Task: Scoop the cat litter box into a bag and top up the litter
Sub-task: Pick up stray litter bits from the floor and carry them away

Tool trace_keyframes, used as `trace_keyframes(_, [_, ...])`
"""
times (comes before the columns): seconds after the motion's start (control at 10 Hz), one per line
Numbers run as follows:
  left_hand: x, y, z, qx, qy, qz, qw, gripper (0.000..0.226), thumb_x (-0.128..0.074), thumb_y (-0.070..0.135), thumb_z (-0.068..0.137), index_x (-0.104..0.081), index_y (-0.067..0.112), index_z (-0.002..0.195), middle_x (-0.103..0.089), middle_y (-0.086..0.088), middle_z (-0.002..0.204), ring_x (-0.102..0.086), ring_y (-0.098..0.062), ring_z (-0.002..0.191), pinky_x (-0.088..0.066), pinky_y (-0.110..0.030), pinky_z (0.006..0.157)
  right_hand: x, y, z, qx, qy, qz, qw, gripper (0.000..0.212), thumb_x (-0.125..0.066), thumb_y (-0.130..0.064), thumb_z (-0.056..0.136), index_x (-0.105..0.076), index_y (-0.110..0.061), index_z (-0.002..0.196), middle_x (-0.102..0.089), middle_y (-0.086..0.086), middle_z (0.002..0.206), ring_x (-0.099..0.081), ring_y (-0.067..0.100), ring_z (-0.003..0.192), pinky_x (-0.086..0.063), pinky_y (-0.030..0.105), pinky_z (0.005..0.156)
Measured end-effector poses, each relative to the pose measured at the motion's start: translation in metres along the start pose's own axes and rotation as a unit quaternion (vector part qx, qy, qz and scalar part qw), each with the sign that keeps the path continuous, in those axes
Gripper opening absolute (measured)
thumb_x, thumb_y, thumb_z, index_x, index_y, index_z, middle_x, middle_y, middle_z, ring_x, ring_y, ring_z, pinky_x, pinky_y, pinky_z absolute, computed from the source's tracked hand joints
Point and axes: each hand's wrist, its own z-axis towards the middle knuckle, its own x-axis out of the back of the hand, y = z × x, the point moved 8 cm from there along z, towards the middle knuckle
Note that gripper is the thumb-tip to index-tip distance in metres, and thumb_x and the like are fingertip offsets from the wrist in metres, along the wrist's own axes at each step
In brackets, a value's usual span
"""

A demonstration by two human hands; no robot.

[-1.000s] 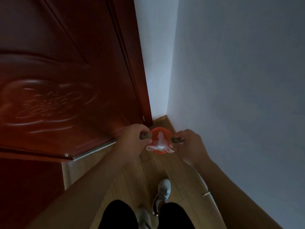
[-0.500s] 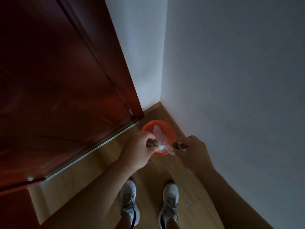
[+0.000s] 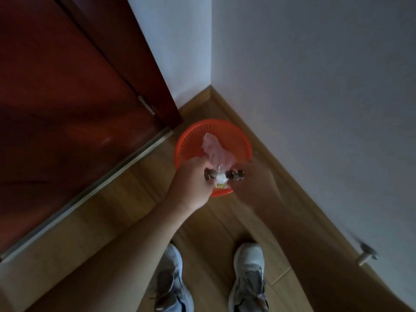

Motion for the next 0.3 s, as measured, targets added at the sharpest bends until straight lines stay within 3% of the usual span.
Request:
trace_keyframes(0.1, [-0.009,-0.009,0.01,0.002,-0.012,0.005,1.0,0.019,-0.077,0.01,0.078,-0.071,0.013,0.097,-0.069,0.001,0.095,-0.066,-0.012,0.087,-0.056,-0.025,0.079,-0.005,-0.001,0.011,-0.005,0.012,-0.002,1.0,0.028,-0.068,-0.014,0.084,-0.071,-0.021,0.111,-0.061,0.004,0.114,-0.063,0.023,0.097,-0.051,0.032,0.081])
trace_keyframes(0.3, [-0.026,-0.024,0.015,0.024,-0.048,-0.07,0.996,0.04,-0.076,0.002,0.077,-0.064,0.018,0.112,-0.067,0.006,0.103,-0.065,-0.007,0.093,-0.059,-0.028,0.076,-0.01,-0.002,0.009,-0.015,0.026,0.04,0.999,0.044,-0.066,-0.003,0.082,-0.066,-0.022,0.122,-0.06,0.0,0.122,-0.063,0.019,0.101,-0.05,0.029,0.086])
